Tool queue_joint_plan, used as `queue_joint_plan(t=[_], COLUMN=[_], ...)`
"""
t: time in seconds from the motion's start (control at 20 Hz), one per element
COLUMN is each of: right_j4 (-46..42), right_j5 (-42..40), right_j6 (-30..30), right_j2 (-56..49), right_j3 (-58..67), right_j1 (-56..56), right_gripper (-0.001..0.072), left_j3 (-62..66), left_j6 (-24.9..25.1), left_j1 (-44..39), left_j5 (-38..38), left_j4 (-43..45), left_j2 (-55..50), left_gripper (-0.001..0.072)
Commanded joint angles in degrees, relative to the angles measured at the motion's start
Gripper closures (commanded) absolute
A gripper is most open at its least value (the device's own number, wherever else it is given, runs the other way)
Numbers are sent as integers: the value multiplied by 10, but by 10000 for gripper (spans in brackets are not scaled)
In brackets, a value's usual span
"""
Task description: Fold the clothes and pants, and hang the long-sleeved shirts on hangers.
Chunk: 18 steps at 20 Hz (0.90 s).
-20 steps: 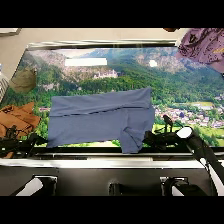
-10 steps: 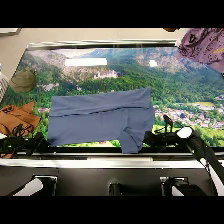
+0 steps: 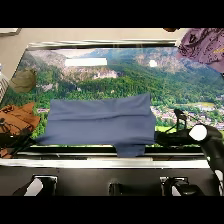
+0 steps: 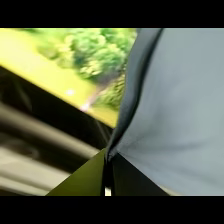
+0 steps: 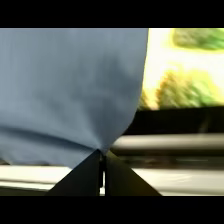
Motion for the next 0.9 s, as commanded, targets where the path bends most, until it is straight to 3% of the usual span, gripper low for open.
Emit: queue_joint_plan(t=[0.0,0.35,0.55,0.85], right_j4=[-73,-69,-28,-28], right_j5=[95,14,-36,-49], right_j6=[24,-20,-88,-115], right_j2=[48,-33,-150,-310], right_j3=[42,103,165,324], right_j1=[0,0,0,0], right_gripper=[683,683,682,682], left_j3=[17,36,84,201], left_j6=[-39,-35,-35,-25], left_j1=[-5,-81,-106,-145], left_j5=[-11,88,125,146], left_j4=[47,28,28,29], left_j2=[61,19,-65,-219], left_gripper=[694,694,694,694])
